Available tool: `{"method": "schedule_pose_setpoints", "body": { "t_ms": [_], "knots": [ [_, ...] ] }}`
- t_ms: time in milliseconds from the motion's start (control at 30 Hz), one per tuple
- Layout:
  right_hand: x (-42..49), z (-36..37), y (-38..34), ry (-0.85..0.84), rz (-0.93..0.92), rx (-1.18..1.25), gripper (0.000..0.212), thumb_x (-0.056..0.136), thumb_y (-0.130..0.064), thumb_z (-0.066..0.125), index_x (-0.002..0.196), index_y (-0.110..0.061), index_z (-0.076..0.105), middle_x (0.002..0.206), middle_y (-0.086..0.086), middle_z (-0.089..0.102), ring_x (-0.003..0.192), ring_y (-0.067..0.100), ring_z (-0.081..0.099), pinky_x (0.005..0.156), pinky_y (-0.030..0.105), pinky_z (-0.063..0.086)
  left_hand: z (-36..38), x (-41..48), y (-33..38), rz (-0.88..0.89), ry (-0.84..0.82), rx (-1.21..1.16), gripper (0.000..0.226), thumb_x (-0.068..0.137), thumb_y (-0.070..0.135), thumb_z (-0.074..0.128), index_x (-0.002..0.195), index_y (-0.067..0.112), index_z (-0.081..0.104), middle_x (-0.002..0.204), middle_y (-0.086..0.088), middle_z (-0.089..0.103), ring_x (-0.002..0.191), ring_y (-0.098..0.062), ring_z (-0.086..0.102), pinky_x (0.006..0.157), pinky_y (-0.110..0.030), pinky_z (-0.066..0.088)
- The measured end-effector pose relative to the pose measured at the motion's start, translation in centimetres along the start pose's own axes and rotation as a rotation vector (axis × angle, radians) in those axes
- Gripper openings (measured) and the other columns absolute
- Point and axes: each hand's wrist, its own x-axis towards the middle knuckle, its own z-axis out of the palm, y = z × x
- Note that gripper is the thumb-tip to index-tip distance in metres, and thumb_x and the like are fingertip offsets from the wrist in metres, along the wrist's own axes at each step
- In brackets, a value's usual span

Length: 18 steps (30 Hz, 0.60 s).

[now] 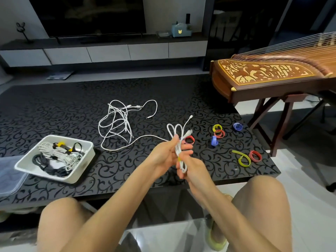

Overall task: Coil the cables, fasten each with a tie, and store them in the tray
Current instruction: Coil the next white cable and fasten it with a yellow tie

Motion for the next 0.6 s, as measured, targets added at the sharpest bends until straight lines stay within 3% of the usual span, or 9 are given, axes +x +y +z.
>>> {"method": "schedule_pose_setpoints", "body": {
  "t_ms": [67,100,167,267,300,367,433,500,600],
  "knots": [
    [0.0,-1.2,0.2,-0.151,0.005,-0.124,0.043,0.099,-0.037,0.043,0.075,-0.011,0.067,0.056,0.006,0.065,0.051,0.012,0.055,0.056,0.022,0.043,0.3,0.4,-0.3,0.04,0.032,-0.166,0.03,0.099,0.03,0.044,0.09,0.004,0.057,0.071,-0.005,0.066,0.07,-0.019,0.068,0.069,-0.031,0.058],
    [0.1,-2.6,0.3,-0.144,-0.009,-0.214,0.048,0.098,-0.046,0.038,0.081,-0.016,0.07,0.064,0.007,0.07,0.056,0.012,0.059,0.059,0.021,0.044,0.5,0.7,-0.4,0.054,0.039,-0.194,0.027,0.099,0.026,0.045,0.084,0.006,0.054,0.067,-0.005,0.06,0.066,-0.019,0.066,0.066,-0.029,0.058],
    [0.7,-6.2,0.6,0.112,-0.129,-0.481,0.055,0.093,-0.057,0.037,0.086,-0.015,0.072,0.073,0.007,0.071,0.063,0.014,0.062,0.062,0.026,0.046,0.3,1.2,-0.2,0.101,0.075,-0.195,0.024,0.099,0.023,0.046,0.08,0.009,0.048,0.06,-0.002,0.055,0.057,-0.015,0.061,0.062,-0.028,0.058],
    [2.3,-13.0,1.0,0.655,-0.268,-1.271,0.042,0.093,-0.048,0.045,0.082,-0.014,0.068,0.074,0.003,0.064,0.078,0.027,0.062,0.064,0.034,0.04,-0.1,1.7,0.1,0.123,0.105,-0.141,0.024,0.099,0.024,0.047,0.078,0.013,0.045,0.053,0.003,0.051,0.045,-0.011,0.053,0.059,-0.027,0.056],
    [2.9,-14.6,1.0,0.732,-0.215,-1.465,0.037,0.092,-0.045,0.048,0.085,-0.015,0.069,0.082,0.004,0.065,0.085,0.029,0.061,0.068,0.035,0.039,-0.1,1.8,0.2,0.122,0.101,-0.12,0.023,0.098,0.025,0.048,0.079,0.014,0.043,0.052,0.004,0.049,0.044,-0.011,0.05,0.058,-0.027,0.055],
    [4.0,-16.1,0.9,0.721,-0.04,-1.677,0.035,0.091,-0.045,0.05,0.096,-0.016,0.069,0.1,0.005,0.065,0.097,0.029,0.057,0.078,0.035,0.04,0.0,1.9,0.0,0.125,0.089,-0.092,0.02,0.097,0.027,0.05,0.084,0.017,0.041,0.053,0.005,0.045,0.044,-0.01,0.045,0.058,-0.027,0.054],
    [4.7,-16.3,0.9,0.631,0.066,-1.787,0.029,0.093,-0.039,0.05,0.101,-0.017,0.067,0.108,0.004,0.063,0.103,0.027,0.055,0.082,0.033,0.04,0.4,1.7,-0.2,0.121,0.095,-0.077,0.017,0.097,0.03,0.052,0.089,0.019,0.041,0.052,0.005,0.042,0.043,-0.009,0.042,0.056,-0.025,0.052],
    [5.1,-15.8,0.9,0.585,0.042,-1.757,0.016,0.093,-0.022,0.051,0.095,-0.015,0.065,0.105,0.005,0.063,0.097,0.028,0.057,0.076,0.032,0.041,0.8,1.3,-0.2,0.1,0.107,-0.055,0.016,0.096,0.03,0.053,0.089,0.019,0.042,0.05,0.006,0.038,0.041,-0.007,0.035,0.046,-0.021,0.042],
    [4.4,-13.8,0.7,0.55,-0.213,-1.258,0.015,0.092,-0.016,0.055,0.077,-0.014,0.057,0.086,0.004,0.059,0.074,0.023,0.053,0.063,0.031,0.038,0.8,0.3,0.2,0.04,0.075,0.031,0.019,0.092,0.035,0.056,0.088,0.018,0.048,0.05,0.006,0.031,0.04,-0.007,0.027,0.039,-0.018,0.031]
  ]
}}
